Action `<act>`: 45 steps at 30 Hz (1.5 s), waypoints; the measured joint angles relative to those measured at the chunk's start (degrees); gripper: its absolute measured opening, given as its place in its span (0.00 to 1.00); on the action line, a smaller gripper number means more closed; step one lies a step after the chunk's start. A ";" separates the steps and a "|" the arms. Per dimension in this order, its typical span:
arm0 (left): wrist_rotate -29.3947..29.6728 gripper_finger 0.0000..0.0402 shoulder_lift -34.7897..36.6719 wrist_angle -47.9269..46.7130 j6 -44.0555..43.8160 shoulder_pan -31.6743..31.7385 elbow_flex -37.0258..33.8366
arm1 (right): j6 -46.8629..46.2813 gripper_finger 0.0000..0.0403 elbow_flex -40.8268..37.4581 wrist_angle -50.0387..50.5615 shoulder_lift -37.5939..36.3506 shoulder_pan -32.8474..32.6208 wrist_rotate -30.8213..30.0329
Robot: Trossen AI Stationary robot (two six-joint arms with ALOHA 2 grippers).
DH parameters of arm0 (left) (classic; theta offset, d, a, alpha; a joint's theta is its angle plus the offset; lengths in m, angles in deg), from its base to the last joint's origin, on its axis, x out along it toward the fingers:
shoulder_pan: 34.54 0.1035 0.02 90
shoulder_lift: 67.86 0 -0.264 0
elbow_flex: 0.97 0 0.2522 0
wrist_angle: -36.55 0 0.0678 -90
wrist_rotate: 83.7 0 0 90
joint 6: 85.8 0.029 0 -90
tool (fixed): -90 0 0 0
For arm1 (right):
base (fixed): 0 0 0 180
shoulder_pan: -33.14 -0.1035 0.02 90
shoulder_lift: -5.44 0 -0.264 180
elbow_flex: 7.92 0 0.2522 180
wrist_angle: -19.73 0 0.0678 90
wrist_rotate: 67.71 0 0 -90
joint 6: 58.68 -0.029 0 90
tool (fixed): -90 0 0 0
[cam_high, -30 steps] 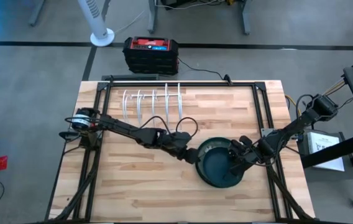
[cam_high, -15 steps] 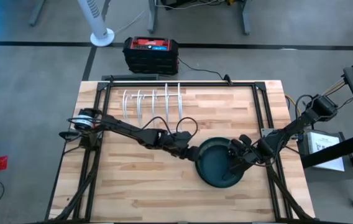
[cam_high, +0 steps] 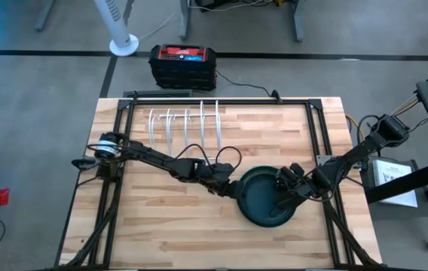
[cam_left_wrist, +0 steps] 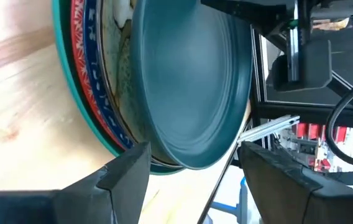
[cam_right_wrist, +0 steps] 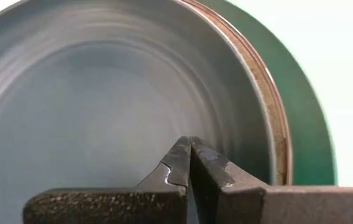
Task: Sort dishes
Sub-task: Put the dark blue plate into the white dish rack
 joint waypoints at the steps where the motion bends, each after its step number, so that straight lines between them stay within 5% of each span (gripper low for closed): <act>1: 0.04 0.59 -0.24 0.05 0.02 0.03 0.00 | 0.08 0.00 -0.44 -1.03 0.02 0.00 -0.02; 45: 6.40 0.59 -2.70 11.45 0.21 1.54 0.00 | 2.21 0.00 -7.31 -21.22 0.04 0.00 -11.14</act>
